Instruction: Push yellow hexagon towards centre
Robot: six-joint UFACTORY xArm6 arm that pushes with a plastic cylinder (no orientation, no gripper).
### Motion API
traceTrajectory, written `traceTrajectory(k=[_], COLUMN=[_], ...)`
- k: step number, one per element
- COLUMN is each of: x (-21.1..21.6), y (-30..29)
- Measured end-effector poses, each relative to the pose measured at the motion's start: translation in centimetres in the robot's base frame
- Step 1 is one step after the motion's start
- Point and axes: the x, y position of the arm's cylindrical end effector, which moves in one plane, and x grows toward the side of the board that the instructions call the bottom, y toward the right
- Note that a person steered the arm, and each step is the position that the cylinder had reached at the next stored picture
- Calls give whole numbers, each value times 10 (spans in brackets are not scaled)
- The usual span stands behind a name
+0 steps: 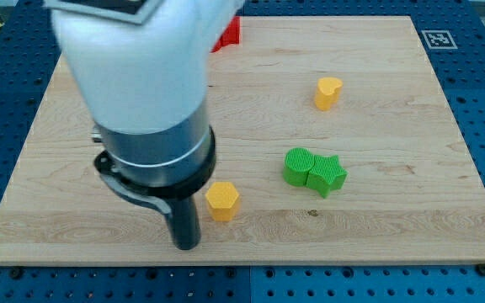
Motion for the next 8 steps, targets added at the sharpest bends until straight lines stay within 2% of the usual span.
traceTrajectory(k=[7,8], x=[-22,-41], y=[60,60])
